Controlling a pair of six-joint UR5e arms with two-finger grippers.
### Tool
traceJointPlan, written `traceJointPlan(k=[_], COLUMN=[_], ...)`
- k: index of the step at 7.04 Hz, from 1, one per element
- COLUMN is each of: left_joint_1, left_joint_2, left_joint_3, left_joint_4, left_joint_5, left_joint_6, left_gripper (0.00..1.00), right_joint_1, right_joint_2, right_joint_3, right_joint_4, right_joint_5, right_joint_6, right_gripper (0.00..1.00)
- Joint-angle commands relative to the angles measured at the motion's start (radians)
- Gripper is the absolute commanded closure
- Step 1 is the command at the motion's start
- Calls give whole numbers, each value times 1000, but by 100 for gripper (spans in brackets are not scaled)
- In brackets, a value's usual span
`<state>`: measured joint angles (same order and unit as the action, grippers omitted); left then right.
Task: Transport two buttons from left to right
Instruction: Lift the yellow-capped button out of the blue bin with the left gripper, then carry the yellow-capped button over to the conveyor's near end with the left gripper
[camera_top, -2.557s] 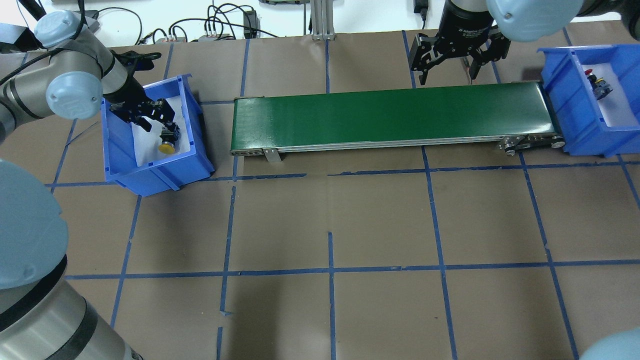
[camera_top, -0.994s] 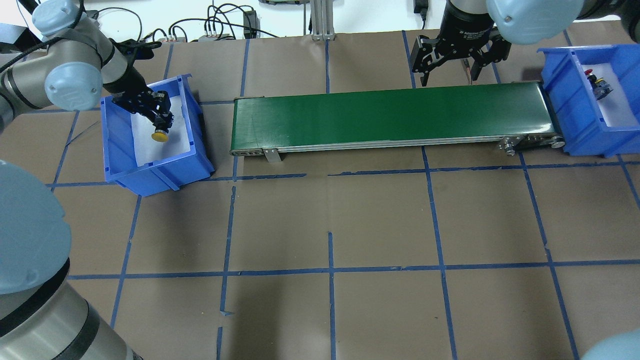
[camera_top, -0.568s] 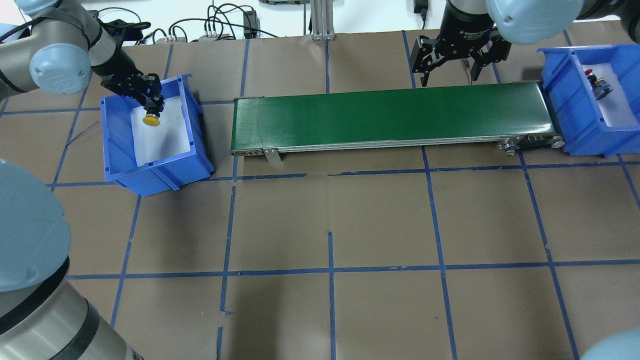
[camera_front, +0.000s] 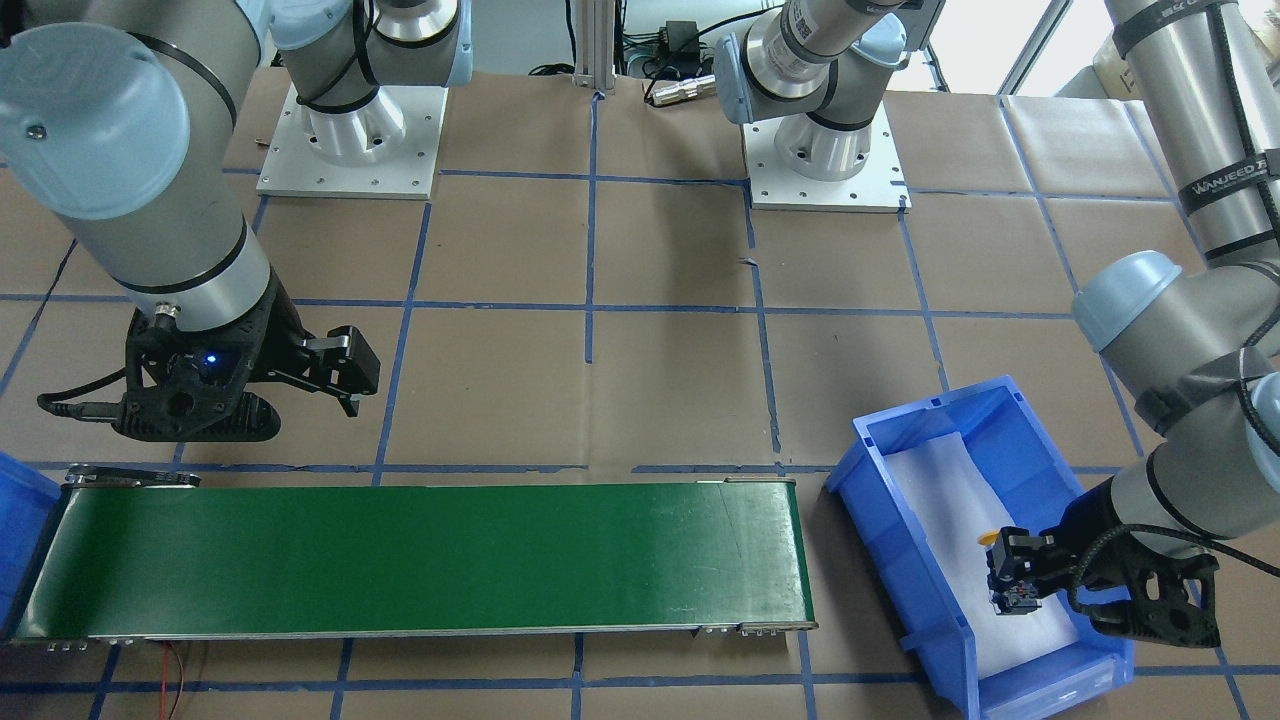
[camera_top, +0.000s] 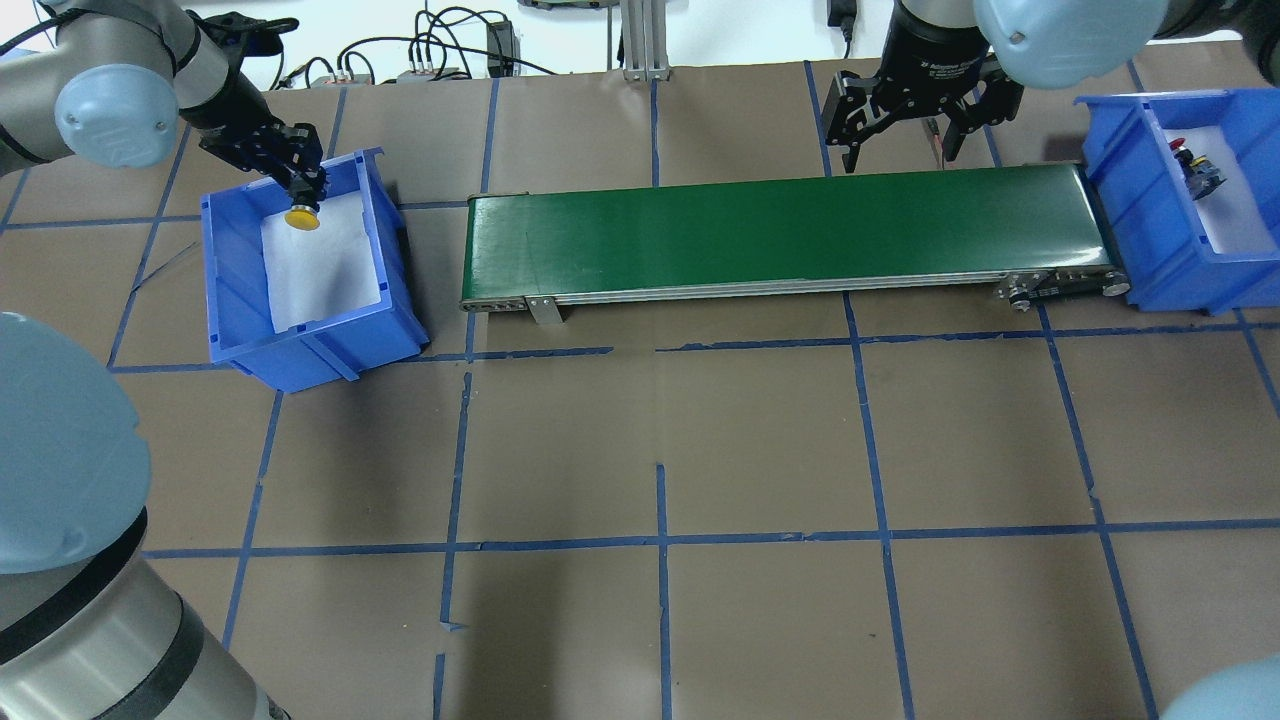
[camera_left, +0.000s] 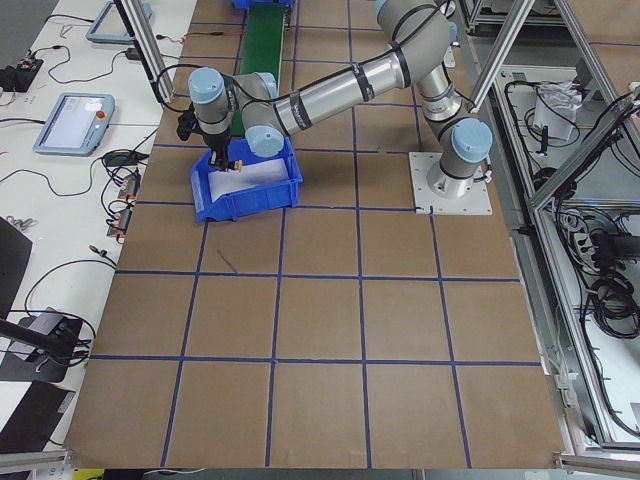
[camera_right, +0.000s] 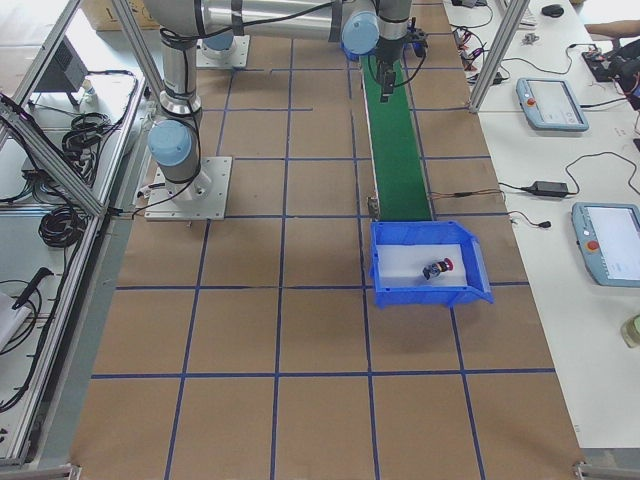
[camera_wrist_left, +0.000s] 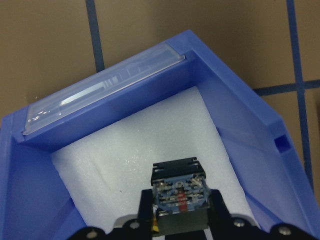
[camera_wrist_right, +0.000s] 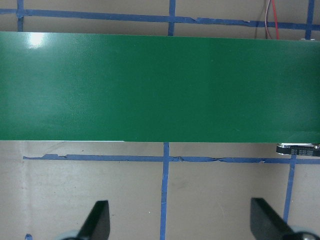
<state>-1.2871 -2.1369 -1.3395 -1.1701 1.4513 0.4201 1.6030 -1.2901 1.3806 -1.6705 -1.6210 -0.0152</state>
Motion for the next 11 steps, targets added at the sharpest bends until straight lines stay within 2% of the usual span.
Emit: traceJointPlan(k=[1,5,9,10,11], left_joint_1=[-14,-40,-35,-52,-89], left_joint_2=[-15,-11,98,133,170], left_joint_3=[2,5,6,5,6], left_joint_4=[6,10,-64,-83,-109], left_joint_5=[-6,4,17,81,92], left_joint_6=[-24,-24,-23,-32,-90], left_gripper=[78,78,77,76,76], right_joint_1=[-2,-5,-8,-8,-8], right_joint_2=[0,0,0,0,2], right_joint_3=[0,0,0,0,0], right_joint_4=[0,0,0,2,2], right_joint_5=[1,0,1,1,0], right_joint_6=[-2,-5,-5,-5,-8], right_gripper=[0,0,0,0,0])
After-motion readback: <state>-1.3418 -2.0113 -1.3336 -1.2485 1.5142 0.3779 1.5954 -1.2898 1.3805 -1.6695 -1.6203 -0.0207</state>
